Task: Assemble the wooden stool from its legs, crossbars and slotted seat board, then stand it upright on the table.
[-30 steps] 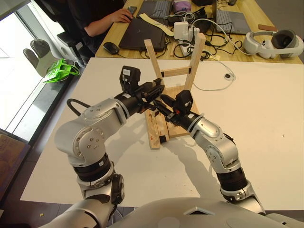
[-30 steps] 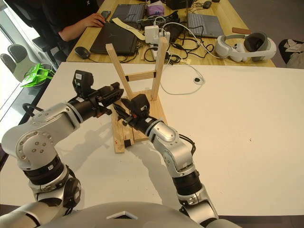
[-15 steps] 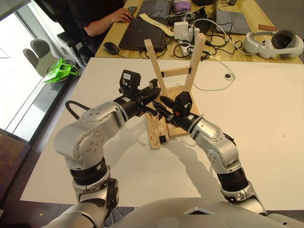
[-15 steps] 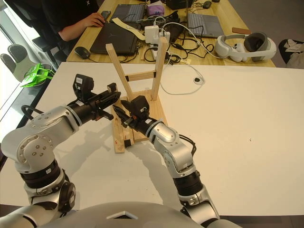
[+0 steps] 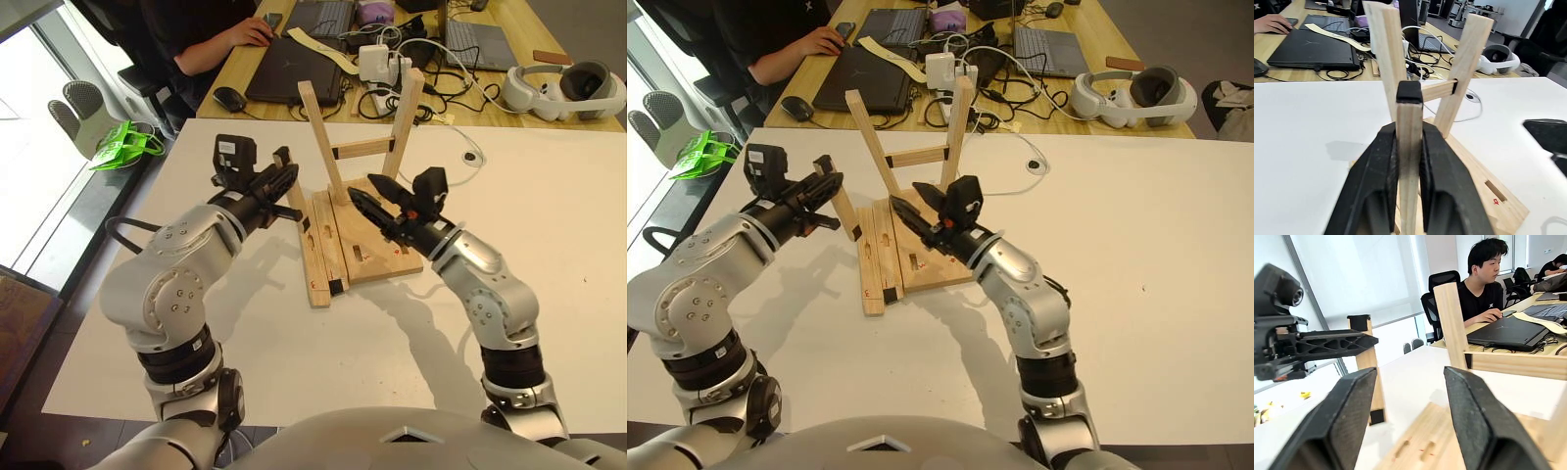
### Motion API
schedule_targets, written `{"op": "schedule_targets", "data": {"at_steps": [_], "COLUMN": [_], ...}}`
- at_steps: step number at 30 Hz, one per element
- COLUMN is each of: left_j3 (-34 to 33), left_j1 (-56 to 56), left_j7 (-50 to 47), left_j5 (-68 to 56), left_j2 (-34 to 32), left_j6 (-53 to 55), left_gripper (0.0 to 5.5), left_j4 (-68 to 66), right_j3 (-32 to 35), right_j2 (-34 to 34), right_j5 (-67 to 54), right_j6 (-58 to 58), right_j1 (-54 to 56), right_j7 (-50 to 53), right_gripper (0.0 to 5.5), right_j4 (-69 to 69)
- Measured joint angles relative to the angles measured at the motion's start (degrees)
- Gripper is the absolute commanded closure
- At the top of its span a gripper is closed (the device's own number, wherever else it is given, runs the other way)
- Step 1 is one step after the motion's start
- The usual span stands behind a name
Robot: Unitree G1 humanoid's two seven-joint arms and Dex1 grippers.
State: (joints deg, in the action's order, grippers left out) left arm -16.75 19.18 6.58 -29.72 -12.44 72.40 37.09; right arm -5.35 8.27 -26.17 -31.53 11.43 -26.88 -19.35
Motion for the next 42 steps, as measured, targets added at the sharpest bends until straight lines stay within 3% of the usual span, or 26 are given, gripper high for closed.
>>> {"op": "schedule_targets", "data": {"at_steps": [4,6,17,31,42], "left_j3": [-4.88,-3.71,6.83,12.86,20.48], "left_j1": [-0.03,-0.79,-4.13,-5.02,-8.74], "left_j7": [-10.82,-15.62,-23.59,-21.9,-21.94], "left_j5": [1.9,2.34,9.11,1.12,3.35], "left_j2": [12.26,18.91,17.45,16.79,15.77], "left_j6": [-0.14,-0.84,-11.0,-21.93,-32.18], "left_gripper": [5.1,5.1,5.1,5.1,5.1], "left_j4": [1.17,2.1,-0.17,-16.38,-21.44], "right_j3": [5.1,5.71,1.62,-1.33,-1.34], "right_j2": [5.79,5.81,0.82,-1.21,-1.22], "right_j5": [4.16,5.96,8.7,9.48,9.48], "right_j6": [-0.86,-0.83,-0.82,-0.8,-1.22], "right_j1": [1.15,1.62,-2.09,-2.47,-2.35], "right_j7": [3.92,6.39,12.37,12.47,12.2], "right_gripper": [2.99,2.99,2.99,2.99,2.99], "right_j4": [5.44,7.17,4.48,3.77,3.74]}}
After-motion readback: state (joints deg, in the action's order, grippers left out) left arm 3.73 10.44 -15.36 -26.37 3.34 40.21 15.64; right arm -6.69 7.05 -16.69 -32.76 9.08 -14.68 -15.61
